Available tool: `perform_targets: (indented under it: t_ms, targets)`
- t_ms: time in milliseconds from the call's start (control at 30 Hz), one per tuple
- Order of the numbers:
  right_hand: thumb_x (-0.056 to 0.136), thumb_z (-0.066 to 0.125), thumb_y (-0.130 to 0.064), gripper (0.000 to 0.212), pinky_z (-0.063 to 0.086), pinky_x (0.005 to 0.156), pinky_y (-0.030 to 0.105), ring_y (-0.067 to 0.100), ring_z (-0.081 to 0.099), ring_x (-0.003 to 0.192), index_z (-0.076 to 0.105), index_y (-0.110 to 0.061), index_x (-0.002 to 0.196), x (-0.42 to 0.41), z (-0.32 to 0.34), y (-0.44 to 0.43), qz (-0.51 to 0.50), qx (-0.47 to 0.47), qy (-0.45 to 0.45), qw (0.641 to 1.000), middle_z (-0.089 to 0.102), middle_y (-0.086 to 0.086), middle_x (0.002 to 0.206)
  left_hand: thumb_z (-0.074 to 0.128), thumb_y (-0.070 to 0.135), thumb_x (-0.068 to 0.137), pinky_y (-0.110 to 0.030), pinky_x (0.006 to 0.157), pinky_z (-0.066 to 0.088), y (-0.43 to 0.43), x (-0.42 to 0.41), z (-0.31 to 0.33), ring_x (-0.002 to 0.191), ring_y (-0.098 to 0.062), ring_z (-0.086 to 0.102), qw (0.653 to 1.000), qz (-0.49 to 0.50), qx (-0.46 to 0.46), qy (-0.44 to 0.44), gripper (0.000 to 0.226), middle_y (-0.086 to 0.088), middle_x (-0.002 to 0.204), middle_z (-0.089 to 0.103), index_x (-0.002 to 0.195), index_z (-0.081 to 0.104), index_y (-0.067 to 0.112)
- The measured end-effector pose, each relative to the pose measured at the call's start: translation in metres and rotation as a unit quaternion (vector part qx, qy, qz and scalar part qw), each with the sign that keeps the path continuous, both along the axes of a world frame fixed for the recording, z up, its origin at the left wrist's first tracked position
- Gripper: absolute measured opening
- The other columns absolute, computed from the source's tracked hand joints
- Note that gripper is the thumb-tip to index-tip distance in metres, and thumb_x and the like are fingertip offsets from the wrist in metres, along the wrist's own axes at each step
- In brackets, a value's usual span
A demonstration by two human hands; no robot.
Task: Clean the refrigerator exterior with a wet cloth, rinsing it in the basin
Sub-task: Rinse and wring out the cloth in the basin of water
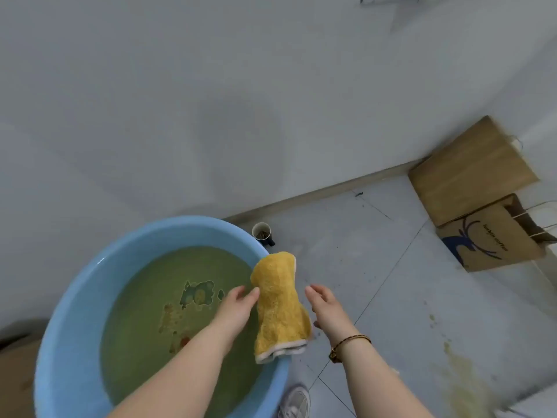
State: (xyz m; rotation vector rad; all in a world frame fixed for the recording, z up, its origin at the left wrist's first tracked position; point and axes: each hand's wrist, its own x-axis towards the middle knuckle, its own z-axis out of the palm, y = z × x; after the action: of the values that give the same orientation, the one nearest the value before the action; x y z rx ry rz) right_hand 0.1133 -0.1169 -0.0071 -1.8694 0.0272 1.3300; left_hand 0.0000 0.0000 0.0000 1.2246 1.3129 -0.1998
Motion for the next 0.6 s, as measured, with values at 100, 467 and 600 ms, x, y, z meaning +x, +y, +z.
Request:
perform_targets:
  t_ms: [100,467,600]
  targets:
    - [0.094,0.037,-0.046,0.057,0.031,0.109,0.038,0.025,0.037,0.13,0.03,-0.014,0.141,-0.001,-0.018,0.012,0.006,-0.032,0.055,0.998,0.037,0.007,0.143,0.047,0.033,0.093,-0.039,0.104,0.036,0.002,0.007,-0.013,0.123,-0.027,0.045,0.998,0.016,-0.056,-0.032,0.05,-0.009,0.134,0.048,0.136,0.037,0.01]
    - [0.089,0.056,-0.013,0.002,0.043,0.063,0.021,0.017,0.053,0.079,0.056,-0.011,0.091,-0.016,0.0,0.019,-0.189,0.05,-0.117,0.974,0.056,-0.003,0.081,0.057,0.017,0.087,-0.03,0.072,0.046,0.011,-0.006,0.002,0.088,-0.015,0.058,0.967,0.155,-0.127,-0.156,0.006,0.0,0.096,0.061,0.093,0.055,0.018]
    - [0.088,0.056,-0.01,0.022,0.04,0.056,0.009,0.009,0.048,0.07,0.046,-0.023,0.075,-0.039,0.03,0.038,-0.154,0.105,-0.214,0.959,0.05,-0.005,0.075,0.051,0.021,0.09,-0.033,0.081,0.044,0.027,-0.019,0.017,0.09,-0.012,0.057,0.953,0.195,-0.114,-0.203,0.013,0.003,0.099,0.06,0.104,0.051,0.02]
